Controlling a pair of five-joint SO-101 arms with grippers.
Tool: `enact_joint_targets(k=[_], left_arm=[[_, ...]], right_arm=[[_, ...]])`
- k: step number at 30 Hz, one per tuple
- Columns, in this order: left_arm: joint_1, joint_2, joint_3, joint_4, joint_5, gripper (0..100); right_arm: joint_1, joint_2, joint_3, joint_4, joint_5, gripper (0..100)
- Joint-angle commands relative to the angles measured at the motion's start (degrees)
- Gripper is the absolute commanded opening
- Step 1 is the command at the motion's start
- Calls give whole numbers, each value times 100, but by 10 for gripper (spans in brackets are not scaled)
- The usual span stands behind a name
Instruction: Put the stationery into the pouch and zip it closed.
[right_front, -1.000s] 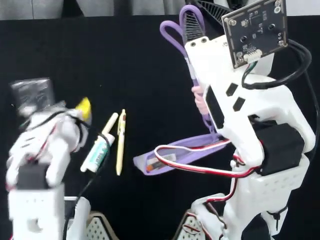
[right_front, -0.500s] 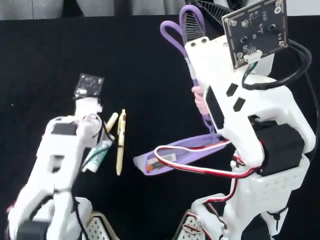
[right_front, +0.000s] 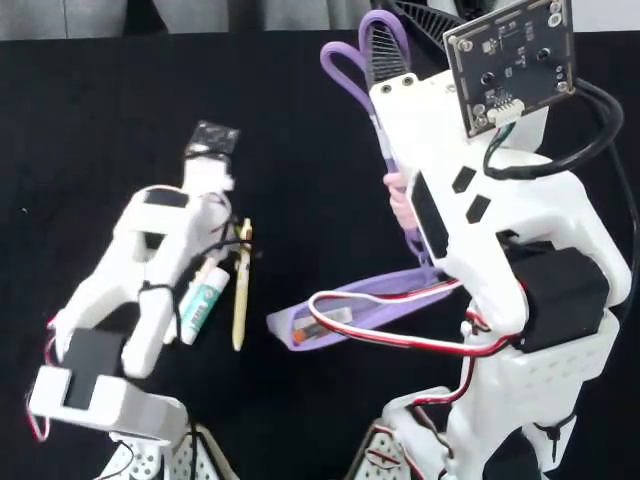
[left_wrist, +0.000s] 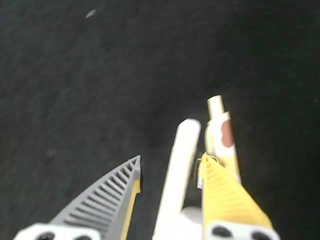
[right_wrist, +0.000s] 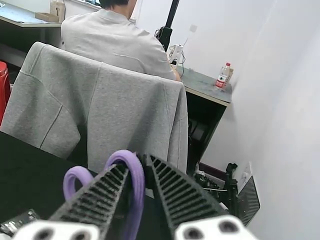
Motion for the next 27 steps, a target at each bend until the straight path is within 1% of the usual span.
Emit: enact_joint_targets(k=[1,5,8,10,13,16,20,24,27], left_arm=[[286,193,-382,-308,-26,188],[207,563,-585,-369,-35,188],[145,782,-892,-35,-35,184],[136,905,-1147,237,-35,137],[119,1090,-1411,519,-35,20],[119,1143,-1473,791,-53,72],[127,1143,-1640,1301,-97,80],[145,1196,-1886,1820,-536,80],[136,1196,-1895,1969,-686,81]], right_arm=[[-26,-84,-13,-132,53,11],[-26,-84,-13,-132,53,11],[-26,-84,-13,-132,53,11],[-26,-84,-13,-132,53,11],[-26,-84,-13,-132,53,11],[-26,-84,-4,-132,53,11],[-26,-84,-4,-132,53,11],[-26,-84,-4,-132,53,11],[-26,-84,-4,-132,53,11]])
